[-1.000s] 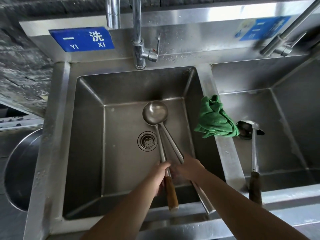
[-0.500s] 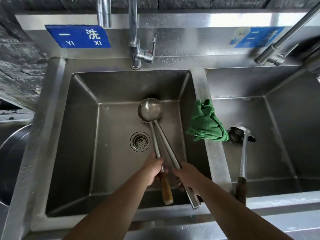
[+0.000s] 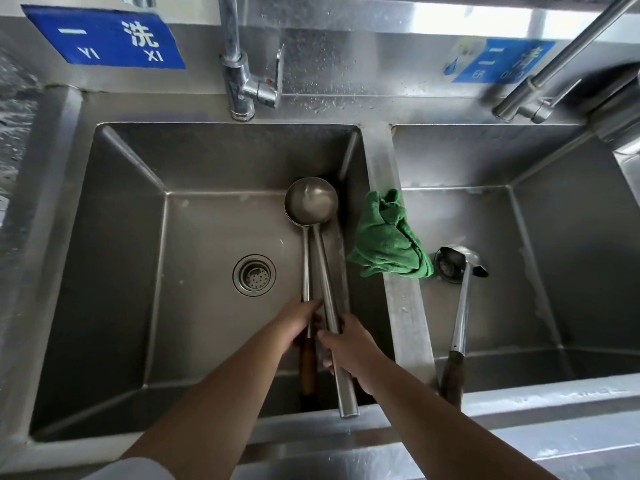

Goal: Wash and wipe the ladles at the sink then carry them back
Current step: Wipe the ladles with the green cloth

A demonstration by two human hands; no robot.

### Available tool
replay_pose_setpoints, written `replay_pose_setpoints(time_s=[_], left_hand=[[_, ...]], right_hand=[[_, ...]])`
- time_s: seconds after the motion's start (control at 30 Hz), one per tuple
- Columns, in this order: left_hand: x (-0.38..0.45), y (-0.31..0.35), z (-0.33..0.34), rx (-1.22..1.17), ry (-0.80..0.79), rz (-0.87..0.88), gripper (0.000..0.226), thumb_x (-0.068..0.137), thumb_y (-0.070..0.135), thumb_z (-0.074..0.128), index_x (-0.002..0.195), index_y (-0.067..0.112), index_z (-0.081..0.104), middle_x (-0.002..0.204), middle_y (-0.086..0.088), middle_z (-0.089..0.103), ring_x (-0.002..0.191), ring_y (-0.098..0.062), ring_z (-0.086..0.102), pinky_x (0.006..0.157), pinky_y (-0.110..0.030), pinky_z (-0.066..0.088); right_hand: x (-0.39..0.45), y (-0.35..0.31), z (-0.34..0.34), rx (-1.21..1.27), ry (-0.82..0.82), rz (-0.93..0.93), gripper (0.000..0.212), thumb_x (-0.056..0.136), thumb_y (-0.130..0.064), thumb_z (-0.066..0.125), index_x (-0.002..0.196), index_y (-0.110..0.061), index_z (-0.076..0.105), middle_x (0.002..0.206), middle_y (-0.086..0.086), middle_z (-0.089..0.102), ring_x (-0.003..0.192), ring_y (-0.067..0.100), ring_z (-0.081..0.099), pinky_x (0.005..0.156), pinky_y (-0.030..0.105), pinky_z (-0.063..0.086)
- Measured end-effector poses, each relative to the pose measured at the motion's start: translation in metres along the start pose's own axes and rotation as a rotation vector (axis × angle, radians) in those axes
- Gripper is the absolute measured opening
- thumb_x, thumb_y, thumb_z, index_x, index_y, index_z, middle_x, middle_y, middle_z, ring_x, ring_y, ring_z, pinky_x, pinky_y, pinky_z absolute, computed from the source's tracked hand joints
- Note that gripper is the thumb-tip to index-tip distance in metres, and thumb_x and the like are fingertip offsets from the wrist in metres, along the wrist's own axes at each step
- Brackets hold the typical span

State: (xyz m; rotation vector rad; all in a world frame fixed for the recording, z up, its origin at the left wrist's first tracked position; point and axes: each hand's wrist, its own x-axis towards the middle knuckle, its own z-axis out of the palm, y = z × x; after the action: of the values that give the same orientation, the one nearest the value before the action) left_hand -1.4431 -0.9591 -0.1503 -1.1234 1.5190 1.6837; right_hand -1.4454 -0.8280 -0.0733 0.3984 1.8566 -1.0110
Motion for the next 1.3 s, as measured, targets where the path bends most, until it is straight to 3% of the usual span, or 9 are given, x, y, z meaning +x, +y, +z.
replay_pose_setpoints(time_s=[0.17,0.4,0.53,0.63,0.77,0.87,1.03,1.13,1.3], left_hand=[[-0.015,-0.001,-0.003,0.057,0.147,0.0,0.073,0.092,0.055,0.048,0.152,0.018,0.029,0.155,-0.011,0.035,0.138,-0.034,0.039,0.11,-0.051,0.037],[-0.048,0.023,0.001,0.033,0.259,0.332,0.061,0.095,0.035,0.056,0.15,0.019,0.035,0.149,-0.004,0.044,0.136,-0.023,0.043,0.113,-0.048,0.034],[-0.05,0.049,0.007,-0.12,0.112,0.275,0.049,0.089,0.048,0.057,0.124,0.013,0.058,0.124,-0.009,0.063,0.114,-0.026,0.061,0.101,-0.043,0.046],[-0.049,0.065,0.003,-0.376,0.052,0.203,0.02,0.102,0.022,0.047,0.093,0.007,0.057,0.092,-0.016,0.062,0.085,-0.028,0.065,0.072,-0.035,0.051],[-0.046,0.077,-0.003,-0.517,-0.005,0.174,0.014,0.102,0.01,0.046,0.109,-0.001,0.051,0.091,-0.018,0.062,0.07,-0.022,0.068,0.061,-0.03,0.05],[-0.046,0.09,-0.003,-0.584,-0.018,0.116,0.011,0.103,0.009,0.043,0.104,0.0,0.048,0.082,-0.014,0.06,0.045,-0.014,0.065,0.045,-0.025,0.051],[-0.061,0.1,-0.02,-0.516,-0.058,0.081,0.028,0.104,0.012,0.035,0.078,0.009,0.044,0.044,0.002,0.046,0.028,-0.005,0.039,0.032,-0.011,0.031],[-0.078,0.098,-0.039,-0.467,-0.017,0.086,0.03,0.1,0.007,0.04,0.071,0.005,0.048,0.049,-0.004,0.046,0.028,-0.007,0.041,0.032,-0.01,0.033],[-0.127,0.084,-0.056,-0.186,0.042,0.208,0.035,0.101,0.014,0.042,0.068,0.008,0.048,0.051,-0.005,0.04,0.032,-0.012,0.033,0.036,-0.015,0.029]], right_hand=[[-0.005,-0.002,-0.004,0.153,-0.079,0.064,0.017,0.096,-0.025,0.059,0.109,-0.014,0.057,0.074,0.006,0.063,0.057,0.015,0.06,0.054,0.03,0.053],[-0.017,-0.022,0.005,0.148,0.038,0.035,0.019,0.096,-0.024,0.058,0.108,-0.008,0.059,0.075,0.007,0.06,0.051,0.012,0.052,0.045,0.022,0.044],[-0.028,-0.041,0.009,0.129,0.097,-0.028,0.024,0.096,-0.03,0.058,0.103,-0.008,0.062,0.076,0.007,0.064,0.054,0.014,0.058,0.057,0.03,0.052],[-0.038,-0.044,0.011,0.09,0.129,-0.044,0.025,0.096,-0.031,0.054,0.098,-0.008,0.063,0.074,0.006,0.066,0.055,0.014,0.06,0.059,0.031,0.053],[-0.067,-0.041,0.019,0.079,0.146,-0.081,0.021,0.096,-0.029,0.046,0.101,-0.014,0.06,0.082,0.005,0.066,0.064,0.016,0.064,0.064,0.032,0.058],[-0.088,-0.036,0.029,0.052,0.125,-0.138,0.015,0.093,-0.023,0.05,0.101,-0.015,0.06,0.09,0.008,0.068,0.077,0.023,0.069,0.075,0.039,0.06],[-0.102,-0.044,0.017,-0.034,0.071,-0.27,0.024,0.092,-0.026,0.046,0.084,-0.013,0.065,0.078,0.007,0.068,0.069,0.021,0.068,0.068,0.039,0.059],[-0.099,-0.059,-0.014,-0.301,0.11,-0.423,0.02,0.097,-0.016,0.045,0.099,-0.012,0.064,0.083,0.0,0.068,0.069,0.01,0.064,0.06,0.024,0.053],[-0.065,-0.095,-0.073,-0.581,0.429,-0.672,0.03,0.093,-0.026,0.052,0.118,-0.015,0.063,0.119,0.008,0.067,0.111,0.028,0.06,0.088,0.036,0.05]])
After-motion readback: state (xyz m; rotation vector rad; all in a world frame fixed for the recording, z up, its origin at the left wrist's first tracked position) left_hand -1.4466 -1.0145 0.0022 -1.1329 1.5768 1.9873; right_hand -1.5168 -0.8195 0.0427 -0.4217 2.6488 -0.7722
